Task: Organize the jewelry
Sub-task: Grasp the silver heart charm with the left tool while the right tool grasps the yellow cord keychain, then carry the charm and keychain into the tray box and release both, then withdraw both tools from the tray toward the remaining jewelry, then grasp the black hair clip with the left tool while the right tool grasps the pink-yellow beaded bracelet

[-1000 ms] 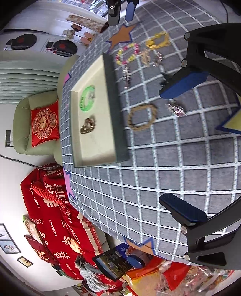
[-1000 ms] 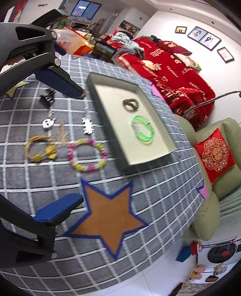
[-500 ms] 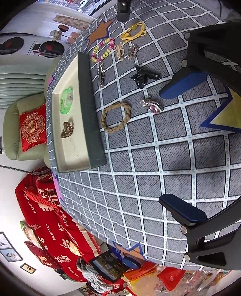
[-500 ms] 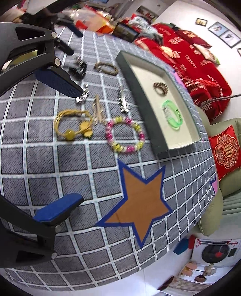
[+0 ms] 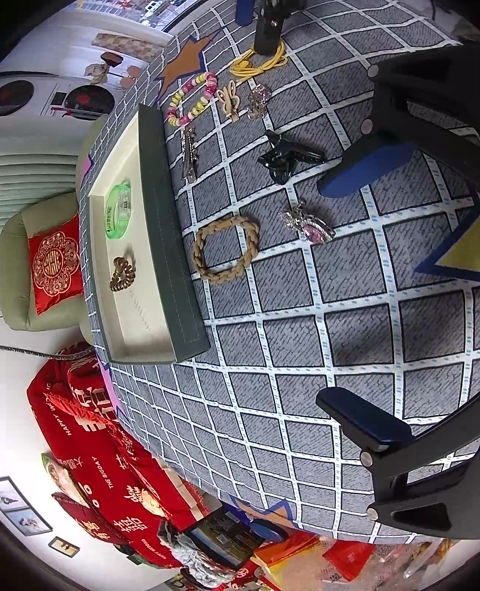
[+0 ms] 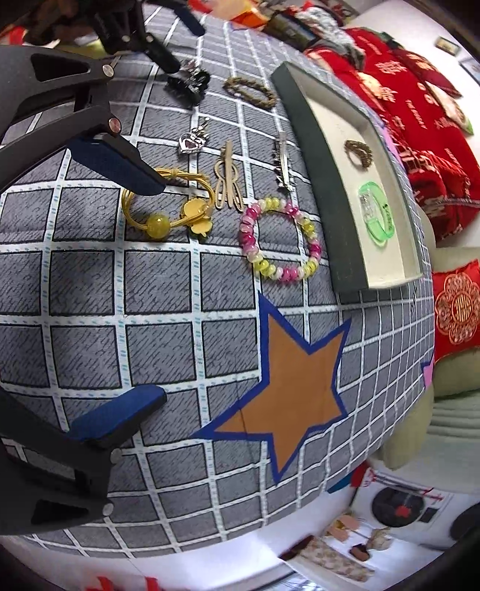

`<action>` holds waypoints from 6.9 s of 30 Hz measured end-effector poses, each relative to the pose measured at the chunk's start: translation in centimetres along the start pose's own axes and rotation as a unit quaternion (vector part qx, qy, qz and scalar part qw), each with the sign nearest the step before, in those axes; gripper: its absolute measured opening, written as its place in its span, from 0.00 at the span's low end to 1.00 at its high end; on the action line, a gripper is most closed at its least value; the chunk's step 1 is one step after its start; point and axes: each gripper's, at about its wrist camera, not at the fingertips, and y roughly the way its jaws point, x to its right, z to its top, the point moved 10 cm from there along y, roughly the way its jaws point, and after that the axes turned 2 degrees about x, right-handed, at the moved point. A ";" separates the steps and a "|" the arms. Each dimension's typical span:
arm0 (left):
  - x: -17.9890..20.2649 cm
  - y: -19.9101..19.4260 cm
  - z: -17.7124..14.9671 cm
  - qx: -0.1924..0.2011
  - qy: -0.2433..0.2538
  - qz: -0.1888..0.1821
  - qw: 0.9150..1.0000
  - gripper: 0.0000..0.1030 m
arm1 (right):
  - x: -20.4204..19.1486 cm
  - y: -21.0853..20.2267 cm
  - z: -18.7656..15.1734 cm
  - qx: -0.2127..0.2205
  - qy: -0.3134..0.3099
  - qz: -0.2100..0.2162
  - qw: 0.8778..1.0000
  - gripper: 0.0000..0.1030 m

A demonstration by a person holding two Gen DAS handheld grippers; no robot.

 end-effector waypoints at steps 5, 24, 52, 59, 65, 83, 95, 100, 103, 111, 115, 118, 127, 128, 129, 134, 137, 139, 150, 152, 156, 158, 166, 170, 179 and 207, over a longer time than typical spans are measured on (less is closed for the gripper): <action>0.7 0.0 0.3 0.003 0.015 0.000 1.000 1.00 | -1.6 -0.2 0.3 0.012 -0.045 -0.008 0.999 0.77; 3.6 -1.1 0.3 -0.001 0.048 -0.046 0.998 0.26 | -5.3 -0.8 0.2 0.006 -0.103 0.019 0.994 0.25; 1.9 -6.5 4.9 0.047 -0.013 -0.110 0.993 0.17 | -3.0 -6.2 5.0 0.063 -0.018 0.085 0.994 0.14; 0.8 -7.3 7.8 0.064 -0.015 -0.101 0.993 0.17 | -2.9 -7.7 7.8 0.079 -0.011 0.099 0.992 0.14; -0.2 -7.0 11.2 0.078 -0.028 -0.101 0.991 0.17 | -3.2 -8.3 11.6 0.090 -0.004 0.113 0.989 0.14; -1.7 5.3 17.3 0.030 -0.058 -0.076 0.995 0.17 | -6.5 -0.6 20.6 0.052 0.025 0.149 0.987 0.14; -0.5 9.8 16.8 0.028 -0.012 -0.025 0.999 0.18 | -5.8 7.5 18.1 0.003 0.040 0.118 0.992 0.14; -0.3 10.5 16.3 0.020 -0.008 -0.019 1.000 0.18 | -5.5 8.0 17.9 0.001 0.035 0.104 0.994 0.14; -0.4 10.8 16.0 0.015 -0.004 -0.011 1.000 0.18 | -5.5 8.3 17.8 -0.001 0.035 0.102 0.994 0.15; -0.5 9.6 16.5 0.026 -0.016 -0.015 0.999 0.18 | -5.8 6.8 18.7 0.026 0.043 0.117 0.992 0.53; -0.6 8.3 17.4 0.046 -0.020 -0.019 0.999 0.18 | -5.0 4.7 19.6 0.050 0.075 0.139 0.986 0.56; -0.6 7.5 17.7 0.053 -0.025 -0.033 0.998 0.18 | -4.1 3.4 19.7 0.059 0.087 0.142 0.984 0.56; -2.1 5.2 17.9 0.069 -0.077 -0.013 0.995 1.00 | -3.0 0.3 17.9 0.070 0.091 0.141 0.983 0.58; -2.2 4.8 18.1 0.080 -0.076 -0.006 0.994 1.00 | -2.8 0.1 17.7 0.071 0.092 0.140 0.983 0.61; -2.0 4.5 18.1 0.082 -0.070 -0.009 0.994 1.00 | -2.7 -0.2 17.5 0.072 0.094 0.140 0.983 0.62; -1.7 3.0 17.7 0.091 -0.054 -0.002 0.994 1.00 | -2.4 -1.3 16.6 0.074 0.094 0.139 0.983 0.71; -1.8 1.5 16.7 0.096 -0.051 -0.003 0.994 1.00 | -2.2 -1.9 16.1 0.080 0.097 0.140 0.982 0.79; -1.9 0.6 15.7 0.095 -0.049 -0.004 0.994 1.00 | -2.2 -2.3 15.7 0.082 0.098 0.139 0.982 0.79; -2.6 -2.8 9.8 0.080 -0.065 -0.008 0.995 1.00 | -0.5 -4.4 12.2 0.086 0.116 0.131 0.981 1.00; -2.5 -3.1 8.7 0.075 -0.068 -0.014 0.995 1.00 | -0.2 -4.6 11.4 0.081 0.118 0.131 0.981 1.00; -1.7 -3.6 6.6 0.061 -0.068 -0.037 0.995 1.00 | 0.1 -4.7 10.0 0.069 0.113 0.129 0.983 1.00; -1.1 -3.8 5.6 0.057 -0.064 -0.043 0.995 1.00 | 0.2 -4.5 9.2 0.062 0.109 0.125 0.984 1.00; 1.8 -3.3 2.3 0.029 -0.026 -0.056 0.998 1.00 | 0.1 -2.9 6.1 0.019 0.095 0.114 0.989 1.00; 2.4 -2.5 1.3 0.013 -0.016 -0.053 0.998 1.00 | -0.1 -1.8 4.8 0.001 0.084 0.109 0.990 1.00; 2.6 -1.0 0.7 -0.009 -0.019 -0.047 0.999 1.00 | 0.2 -0.2 3.5 -0.018 0.076 0.089 0.993 1.00; 6.8 -0.2 1.8 0.000 0.046 -0.068 0.997 0.77 | 0.0 3.1 6.6 0.008 -0.007 -0.028 1.000 0.72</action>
